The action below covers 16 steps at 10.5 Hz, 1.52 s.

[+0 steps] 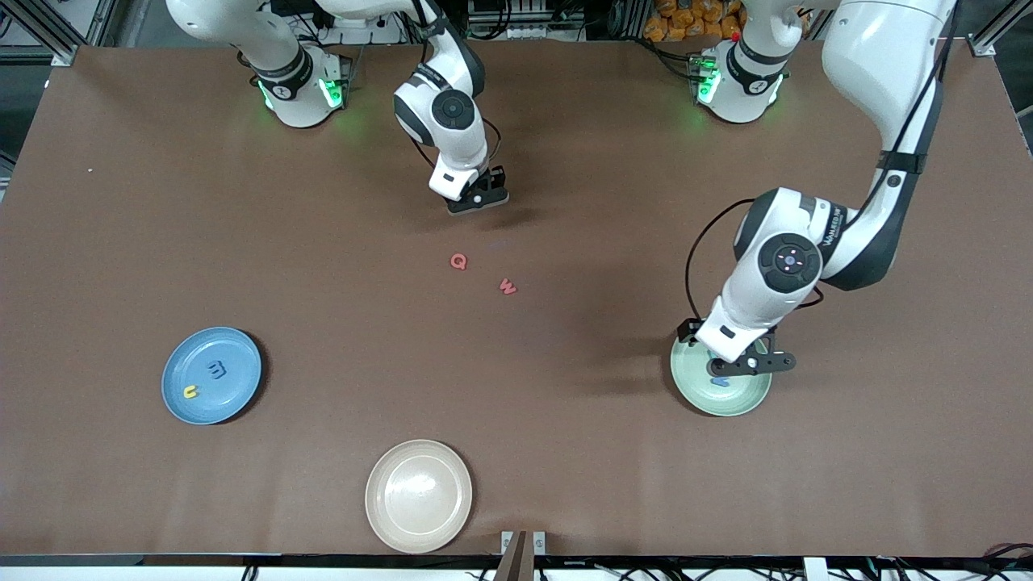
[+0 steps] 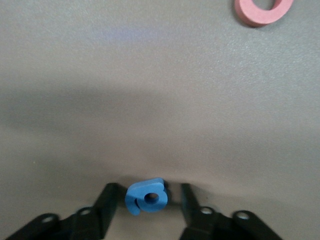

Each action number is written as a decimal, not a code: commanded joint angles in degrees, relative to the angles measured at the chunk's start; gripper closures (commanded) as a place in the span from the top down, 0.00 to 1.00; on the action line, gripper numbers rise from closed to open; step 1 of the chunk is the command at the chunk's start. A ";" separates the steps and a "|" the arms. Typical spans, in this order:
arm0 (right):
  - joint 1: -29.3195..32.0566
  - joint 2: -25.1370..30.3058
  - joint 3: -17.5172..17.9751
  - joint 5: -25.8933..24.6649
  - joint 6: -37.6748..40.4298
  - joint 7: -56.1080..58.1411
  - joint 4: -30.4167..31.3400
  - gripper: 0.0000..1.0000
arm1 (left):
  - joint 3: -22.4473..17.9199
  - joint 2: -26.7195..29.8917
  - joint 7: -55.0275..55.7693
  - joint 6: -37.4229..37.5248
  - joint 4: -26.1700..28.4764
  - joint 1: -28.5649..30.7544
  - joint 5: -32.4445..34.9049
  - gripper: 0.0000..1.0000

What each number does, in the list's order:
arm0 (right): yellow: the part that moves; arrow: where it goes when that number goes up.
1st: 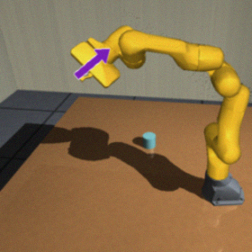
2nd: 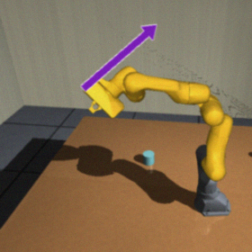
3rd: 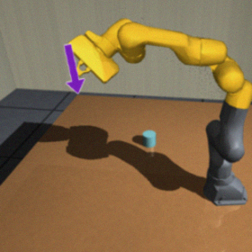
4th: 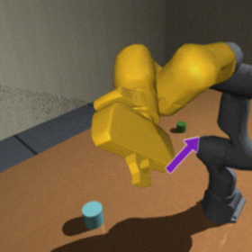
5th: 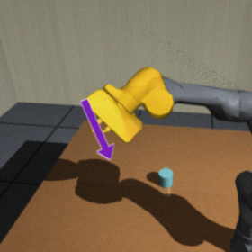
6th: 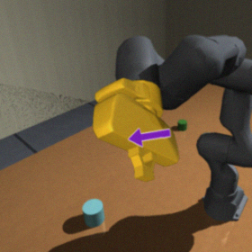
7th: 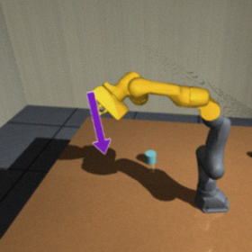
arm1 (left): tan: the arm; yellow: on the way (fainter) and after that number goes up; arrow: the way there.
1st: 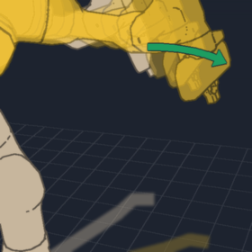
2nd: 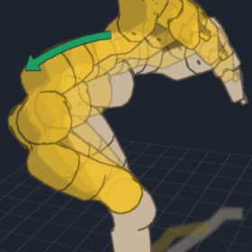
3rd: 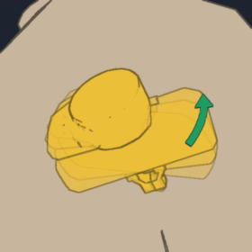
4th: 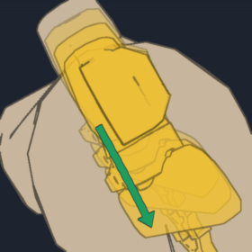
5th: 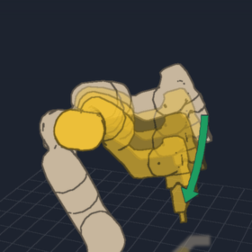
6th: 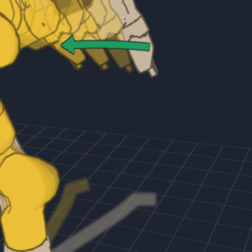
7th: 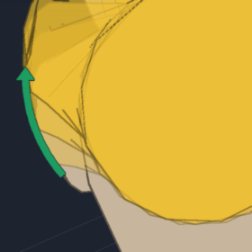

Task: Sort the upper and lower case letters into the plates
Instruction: 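Drop the blue a on the blue plate while the left gripper reaches Q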

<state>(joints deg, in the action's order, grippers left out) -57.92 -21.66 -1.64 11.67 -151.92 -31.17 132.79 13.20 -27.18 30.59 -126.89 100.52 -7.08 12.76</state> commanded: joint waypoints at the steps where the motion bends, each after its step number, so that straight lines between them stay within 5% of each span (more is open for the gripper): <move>1: 0.88 1.88 1.02 2.30 -0.57 -0.21 2.04 0.00 | -0.28 1.60 2.01 0.50 -0.06 -1.88 -4.56 1.00; 7: 15.08 6.37 0.32 2.13 1.01 10.56 -1.47 0.00 | 1.04 1.26 10.71 0.41 -1.90 -8.45 -6.52 1.00; 10: 27.82 5.58 -0.99 1.60 12.38 23.04 -11.46 0.00 | 0.60 -3.73 16.64 0.41 -7.68 -17.41 -6.87 1.00; 14: 36.10 -2.84 -10.47 1.16 19.03 43.59 -24.84 0.00 | -7.47 -13.58 31.26 0.50 -19.56 -35.24 -7.40 0.96; 16: 41.71 -8.55 -11.72 1.16 19.12 52.05 -30.89 0.00 | -9.42 -16.22 33.90 0.67 -22.02 -40.45 -7.57 0.92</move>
<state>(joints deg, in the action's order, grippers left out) -19.76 -23.93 -13.24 12.43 -133.62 15.50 108.67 6.07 -40.28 62.92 -127.07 82.95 -44.02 6.90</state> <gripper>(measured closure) 0.639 0.057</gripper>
